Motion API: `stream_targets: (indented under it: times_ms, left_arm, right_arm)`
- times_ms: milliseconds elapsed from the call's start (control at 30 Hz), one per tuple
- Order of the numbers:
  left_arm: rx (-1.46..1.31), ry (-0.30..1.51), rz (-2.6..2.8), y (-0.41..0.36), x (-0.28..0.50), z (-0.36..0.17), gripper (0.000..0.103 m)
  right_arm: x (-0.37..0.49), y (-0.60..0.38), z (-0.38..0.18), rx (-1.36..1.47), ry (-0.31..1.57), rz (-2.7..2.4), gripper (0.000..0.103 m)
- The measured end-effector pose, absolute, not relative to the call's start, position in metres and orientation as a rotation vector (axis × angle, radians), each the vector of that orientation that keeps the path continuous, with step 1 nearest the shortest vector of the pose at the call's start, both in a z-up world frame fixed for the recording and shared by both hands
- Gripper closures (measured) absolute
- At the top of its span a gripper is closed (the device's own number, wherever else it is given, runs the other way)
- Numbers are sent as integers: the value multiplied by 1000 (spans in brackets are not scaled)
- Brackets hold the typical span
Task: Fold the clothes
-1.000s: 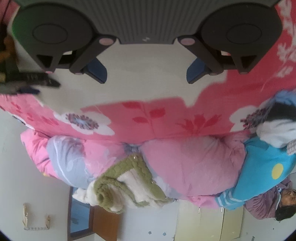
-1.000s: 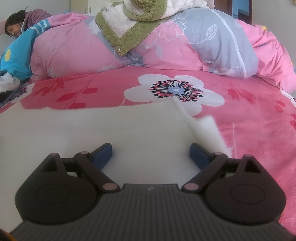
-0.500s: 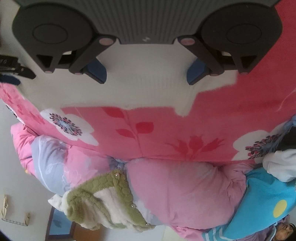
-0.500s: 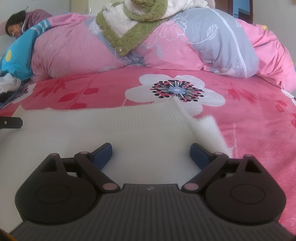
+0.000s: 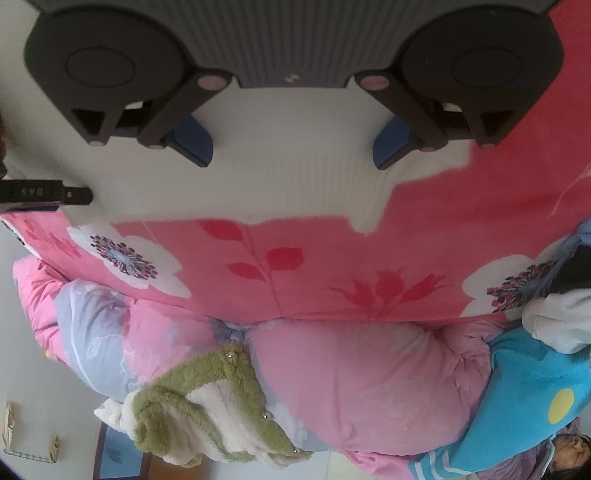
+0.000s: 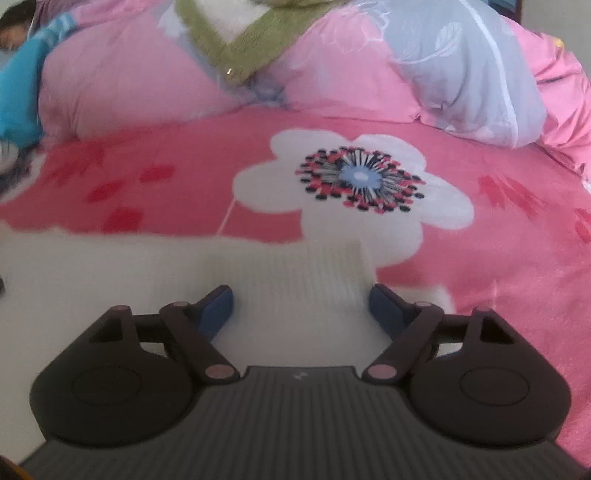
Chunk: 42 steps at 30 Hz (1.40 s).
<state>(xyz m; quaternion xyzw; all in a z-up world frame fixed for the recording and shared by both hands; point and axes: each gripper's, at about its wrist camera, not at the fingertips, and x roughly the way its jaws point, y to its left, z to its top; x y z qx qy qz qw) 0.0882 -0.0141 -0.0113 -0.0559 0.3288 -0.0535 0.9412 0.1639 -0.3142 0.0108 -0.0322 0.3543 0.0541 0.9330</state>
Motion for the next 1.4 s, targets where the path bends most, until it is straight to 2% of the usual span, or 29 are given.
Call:
stream_targets:
  times_ms: [167,267,367,533,767,933,1000,1200,1400]
  left_arm:
    - [-112,672,-108,-14,88,-11,8]
    - [-110,672,-108,-14,88,-11,8]
    - [-109,673,-107,-14,88,-11,8]
    - [-111,678,-107,-14,89,-10,8]
    - [-115,680,-108,-12,92,-9,8]
    - [-118,682,-109,-11,93,-8,8]
    - [-119,683,-109,-11,92,-8,8]
    - [-121,684,-109,-10,91,-8,8]
    - [-120,686,-108,-11,91,-8,8]
  right_arm:
    - [164,-304,32,-86,707,103,26]
    - [170,-307,26,-74,705,78,26]
    - [179,-310,11,-72,742,57,20]
    - [182,-310,9,-73,764,34,20]
    - [176,-281,43,-64,697,106,21]
    - [185,-255,30,-83,739,151,21]
    - [186,-256,27,-69,748,146,17]
    - [186,-258,19,-25,772,128,18]
    - [139,-259,41,-12,702,157,18]
